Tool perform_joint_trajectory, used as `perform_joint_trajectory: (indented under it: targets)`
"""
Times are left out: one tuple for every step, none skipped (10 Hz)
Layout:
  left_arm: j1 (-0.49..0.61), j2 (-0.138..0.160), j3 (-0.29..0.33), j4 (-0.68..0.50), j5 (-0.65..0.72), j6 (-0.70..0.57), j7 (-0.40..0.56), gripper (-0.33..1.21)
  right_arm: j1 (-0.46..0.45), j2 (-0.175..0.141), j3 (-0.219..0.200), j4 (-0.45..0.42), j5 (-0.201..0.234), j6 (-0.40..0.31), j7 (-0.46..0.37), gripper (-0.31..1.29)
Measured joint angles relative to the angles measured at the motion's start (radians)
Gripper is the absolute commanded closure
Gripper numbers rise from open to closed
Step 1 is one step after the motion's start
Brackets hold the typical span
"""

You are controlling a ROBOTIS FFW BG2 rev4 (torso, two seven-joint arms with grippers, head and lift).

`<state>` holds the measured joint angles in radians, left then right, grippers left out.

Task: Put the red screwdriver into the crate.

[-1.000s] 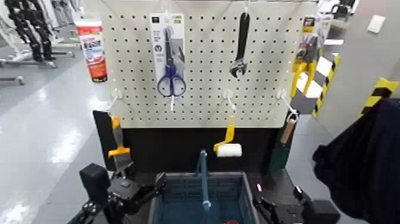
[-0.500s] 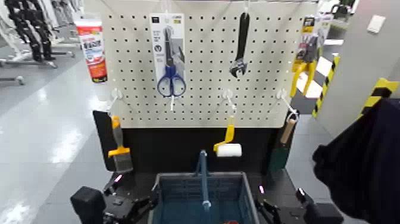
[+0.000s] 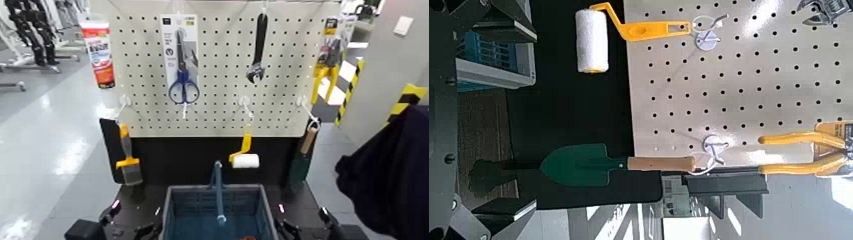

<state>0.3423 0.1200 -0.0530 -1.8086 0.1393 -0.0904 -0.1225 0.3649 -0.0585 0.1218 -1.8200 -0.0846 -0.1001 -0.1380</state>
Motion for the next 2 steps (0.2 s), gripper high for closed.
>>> perform_joint_trajectory:
  targets:
    - [0.011,0.001,0.002,-0.010,-0.005,-0.005,0.009,0.11,0.003,0.001,-0.001,-0.001,0.002,0.000,0.000,0.14]
    - [0.016,0.001,0.002,-0.014,-0.008,-0.006,0.011,0.11,0.003,0.002,0.000,-0.002,0.004,0.004,0.000,0.14]
